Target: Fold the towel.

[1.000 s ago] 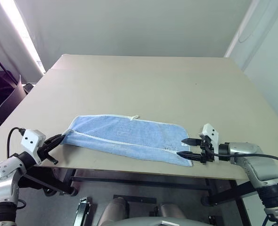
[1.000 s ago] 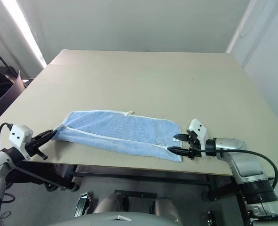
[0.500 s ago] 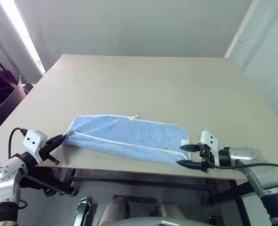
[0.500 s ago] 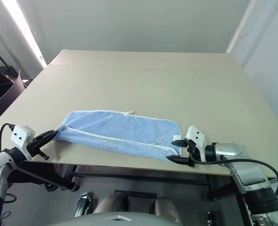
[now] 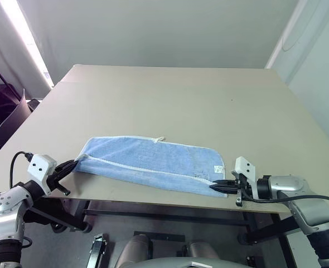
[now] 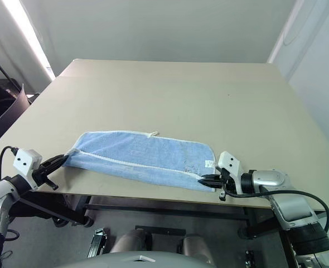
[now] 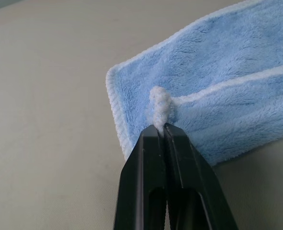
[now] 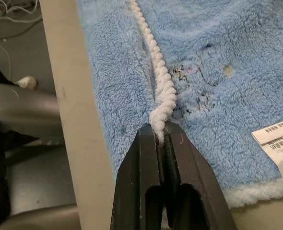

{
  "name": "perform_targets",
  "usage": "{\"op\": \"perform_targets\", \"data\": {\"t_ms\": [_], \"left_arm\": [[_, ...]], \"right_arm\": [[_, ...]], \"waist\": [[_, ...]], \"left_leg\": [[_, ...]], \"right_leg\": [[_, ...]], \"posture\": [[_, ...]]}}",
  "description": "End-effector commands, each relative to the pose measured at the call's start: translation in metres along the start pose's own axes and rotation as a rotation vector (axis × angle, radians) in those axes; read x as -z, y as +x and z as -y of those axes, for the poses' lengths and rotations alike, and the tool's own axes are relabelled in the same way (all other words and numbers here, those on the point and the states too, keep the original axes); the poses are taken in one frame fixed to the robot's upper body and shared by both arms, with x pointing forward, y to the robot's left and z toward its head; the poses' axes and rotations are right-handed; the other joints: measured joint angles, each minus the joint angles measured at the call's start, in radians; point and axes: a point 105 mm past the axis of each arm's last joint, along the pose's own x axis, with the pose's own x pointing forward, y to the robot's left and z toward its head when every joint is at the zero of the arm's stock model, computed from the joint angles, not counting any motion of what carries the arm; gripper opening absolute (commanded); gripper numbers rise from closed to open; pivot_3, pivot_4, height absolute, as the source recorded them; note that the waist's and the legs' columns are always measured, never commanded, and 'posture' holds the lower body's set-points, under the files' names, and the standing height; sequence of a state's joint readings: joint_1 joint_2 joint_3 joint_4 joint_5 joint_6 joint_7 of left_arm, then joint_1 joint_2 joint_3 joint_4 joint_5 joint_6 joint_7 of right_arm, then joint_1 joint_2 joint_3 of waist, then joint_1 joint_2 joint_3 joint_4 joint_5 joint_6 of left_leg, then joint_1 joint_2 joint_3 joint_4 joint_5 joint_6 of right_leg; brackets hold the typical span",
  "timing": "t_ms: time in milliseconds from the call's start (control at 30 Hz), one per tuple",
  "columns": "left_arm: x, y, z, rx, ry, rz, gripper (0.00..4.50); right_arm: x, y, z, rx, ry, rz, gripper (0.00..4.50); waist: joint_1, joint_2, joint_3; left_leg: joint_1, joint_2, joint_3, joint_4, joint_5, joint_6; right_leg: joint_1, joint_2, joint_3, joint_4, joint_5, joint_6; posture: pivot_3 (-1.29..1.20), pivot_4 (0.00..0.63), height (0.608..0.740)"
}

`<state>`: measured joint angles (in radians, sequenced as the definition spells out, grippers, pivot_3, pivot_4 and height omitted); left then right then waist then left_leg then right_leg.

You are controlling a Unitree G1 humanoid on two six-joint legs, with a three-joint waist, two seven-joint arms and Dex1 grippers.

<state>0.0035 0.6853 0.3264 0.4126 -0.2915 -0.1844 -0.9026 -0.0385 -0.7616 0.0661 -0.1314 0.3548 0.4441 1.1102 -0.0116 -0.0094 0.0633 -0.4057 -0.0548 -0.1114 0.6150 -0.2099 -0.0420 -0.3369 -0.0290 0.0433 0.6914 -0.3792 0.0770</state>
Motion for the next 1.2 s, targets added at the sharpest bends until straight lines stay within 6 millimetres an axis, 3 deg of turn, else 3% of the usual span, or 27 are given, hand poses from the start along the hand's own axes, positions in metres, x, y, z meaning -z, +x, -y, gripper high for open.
{"op": "perform_targets", "data": {"t_ms": [33, 200, 433, 667, 800, 1100, 1200], "left_arm": [[-0.009, 0.0, -0.006, -0.022, 0.022, 0.035, 0.0], [-0.02, 0.002, -0.015, -0.061, -0.016, 0.089, 0.0], [-0.036, 0.014, -0.026, -0.102, -0.043, 0.149, 0.0], [-0.049, 0.034, -0.039, -0.135, -0.045, 0.185, 0.0], [-0.044, 0.059, -0.04, -0.143, -0.057, 0.158, 0.0], [-0.034, 0.089, -0.036, -0.162, -0.101, 0.115, 0.0], [-0.034, 0.09, -0.037, -0.178, -0.125, 0.133, 0.0]], "right_arm": [[-0.023, -0.009, 0.006, 0.026, -0.023, 0.086, 0.04], [-0.046, -0.017, 0.022, 0.09, 0.002, 0.19, 0.04], [-0.061, -0.022, 0.044, 0.172, 0.014, 0.273, 0.04], [-0.062, -0.02, 0.074, 0.274, 0.037, 0.303, 0.04], [-0.054, -0.004, 0.095, 0.318, 0.069, 0.281, 0.04], [-0.043, 0.024, 0.111, 0.344, 0.095, 0.265, 0.04], [-0.043, 0.031, 0.115, 0.364, 0.1, 0.278, 0.75]], "waist": [[0.0, 0.0, 0.0], [0.0, 0.0, 0.0], [0.0, -0.002, -0.002], [-0.002, -0.002, -0.002], [-0.003, -0.002, -0.002], [-0.009, -0.003, -0.002], [-0.011, -0.003, -0.002]], "left_leg": [[0.0, 0.0, 0.0, 0.0, 0.0, 0.0], [0.0, 0.0, 0.0, 0.0, 0.0, 0.0], [0.001, 0.0, 0.0, 0.001, 0.0, 0.0], [0.002, 0.0, 0.0, 0.002, 0.0, 0.0], [0.003, 0.0, 0.001, 0.003, 0.001, 0.0], [0.003, -0.001, 0.001, 0.007, 0.001, 0.0], [0.003, -0.001, 0.001, 0.008, 0.001, 0.0]], "right_leg": [[0.0, 0.0, 0.0, 0.0, 0.0, 0.0], [0.0, 0.0, 0.0, 0.0, 0.0, 0.0], [0.0, 0.0, 0.0, 0.0, 0.001, 0.0], [0.001, 0.001, 0.0, 0.003, 0.001, 0.001], [0.001, 0.001, 0.0, 0.006, 0.001, 0.001], [0.001, 0.002, 0.0, 0.01, 0.001, 0.001], [0.001, 0.002, 0.0, 0.011, 0.002, 0.002]], "posture": [[0.0, 0.0, 0.74], [0.0, 0.0, 0.74], [0.0, 0.0, 0.74], [0.0, 0.0, 0.74], [0.0, 0.0, 0.74], [0.0, 0.0, 0.74], [0.0, 0.0, 0.74]]}}
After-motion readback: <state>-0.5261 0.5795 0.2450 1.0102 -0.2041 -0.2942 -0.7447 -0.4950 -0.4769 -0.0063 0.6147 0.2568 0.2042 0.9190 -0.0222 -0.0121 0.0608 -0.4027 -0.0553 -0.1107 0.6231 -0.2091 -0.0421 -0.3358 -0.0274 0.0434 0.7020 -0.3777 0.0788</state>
